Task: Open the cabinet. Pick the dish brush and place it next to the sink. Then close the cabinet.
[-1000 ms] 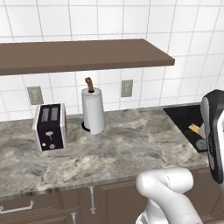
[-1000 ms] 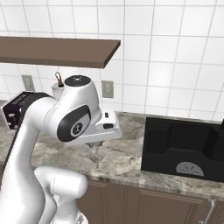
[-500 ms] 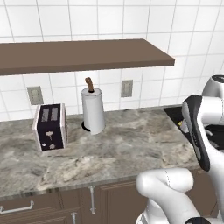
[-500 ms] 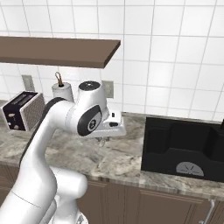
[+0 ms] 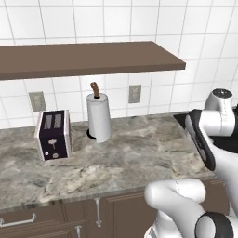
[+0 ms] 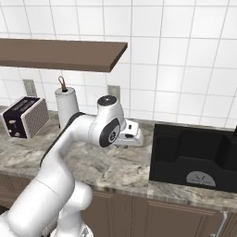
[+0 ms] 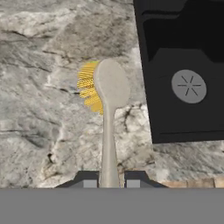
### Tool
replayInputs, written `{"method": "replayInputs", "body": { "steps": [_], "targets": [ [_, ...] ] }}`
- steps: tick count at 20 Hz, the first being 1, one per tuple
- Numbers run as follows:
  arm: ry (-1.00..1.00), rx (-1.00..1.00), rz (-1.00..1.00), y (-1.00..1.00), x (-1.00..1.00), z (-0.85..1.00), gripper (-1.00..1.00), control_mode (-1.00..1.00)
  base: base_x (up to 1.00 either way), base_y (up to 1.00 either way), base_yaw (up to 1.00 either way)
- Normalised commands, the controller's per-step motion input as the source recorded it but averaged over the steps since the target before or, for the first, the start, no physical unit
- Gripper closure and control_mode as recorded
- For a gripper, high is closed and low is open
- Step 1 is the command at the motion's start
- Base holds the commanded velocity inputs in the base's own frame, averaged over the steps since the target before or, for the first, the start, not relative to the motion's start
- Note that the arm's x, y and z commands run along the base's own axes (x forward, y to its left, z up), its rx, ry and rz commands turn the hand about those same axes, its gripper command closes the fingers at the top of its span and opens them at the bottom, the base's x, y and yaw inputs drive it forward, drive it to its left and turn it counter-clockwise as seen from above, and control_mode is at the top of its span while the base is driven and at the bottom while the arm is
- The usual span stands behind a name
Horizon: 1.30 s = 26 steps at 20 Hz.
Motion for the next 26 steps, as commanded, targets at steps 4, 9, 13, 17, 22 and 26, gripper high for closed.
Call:
{"method": "replayInputs", "body": {
  "steps": [4,9,13,17,22,26],
  "targets": [
    [0.00,0.00,-0.08,-0.23,0.79,-0.06,1.00,-1.00,0.00,0.00,0.00],
    [0.01,0.04,-0.02,-0.26,0.41,-0.25,1.00,-1.00,0.00,0.00,0.00],
    [0.04,0.10,0.00,-0.34,0.01,-0.30,1.00,-1.00,0.00,0.00,0.00],
    [0.03,0.07,0.00,-0.35,0.00,-0.41,1.00,-1.00,0.00,0.00,0.00],
    [0.00,0.00,0.00,-0.05,0.00,-0.08,1.00,-1.00,0.00,0.00,0.00],
    [0.00,0.00,0.00,0.00,0.00,0.00,1.00,-1.00,0.00,0.00,0.00]
  ]
}}
